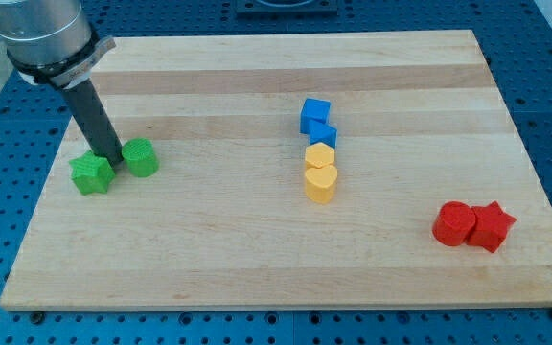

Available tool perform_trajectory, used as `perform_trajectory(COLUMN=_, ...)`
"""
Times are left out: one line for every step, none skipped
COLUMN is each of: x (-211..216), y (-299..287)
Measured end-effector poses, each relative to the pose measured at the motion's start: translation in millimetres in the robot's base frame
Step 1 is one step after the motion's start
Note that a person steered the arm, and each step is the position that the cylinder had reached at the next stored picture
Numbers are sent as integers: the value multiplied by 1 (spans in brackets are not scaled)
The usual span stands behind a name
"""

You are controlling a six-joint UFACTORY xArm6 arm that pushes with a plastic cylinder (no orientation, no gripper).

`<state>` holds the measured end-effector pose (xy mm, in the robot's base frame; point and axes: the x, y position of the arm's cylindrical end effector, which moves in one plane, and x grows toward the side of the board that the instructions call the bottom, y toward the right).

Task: Place the green circle to the right of green star

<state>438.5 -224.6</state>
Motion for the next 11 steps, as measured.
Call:
perform_trajectory(x=-28, y=4)
perform_trajectory(x=-51, y=20)
perform_trajectory(x=-24, y=35)
perform_trajectory(x=-3, y=35)
perform_trajectory(x=-2, y=35)
perform_trajectory(x=-9, y=46)
perform_trajectory(x=37, y=83)
perform_trajectory(x=48, y=83)
perform_trajectory(x=49, y=87)
perform_trajectory(x=48, y=86)
perform_trajectory(x=48, y=85)
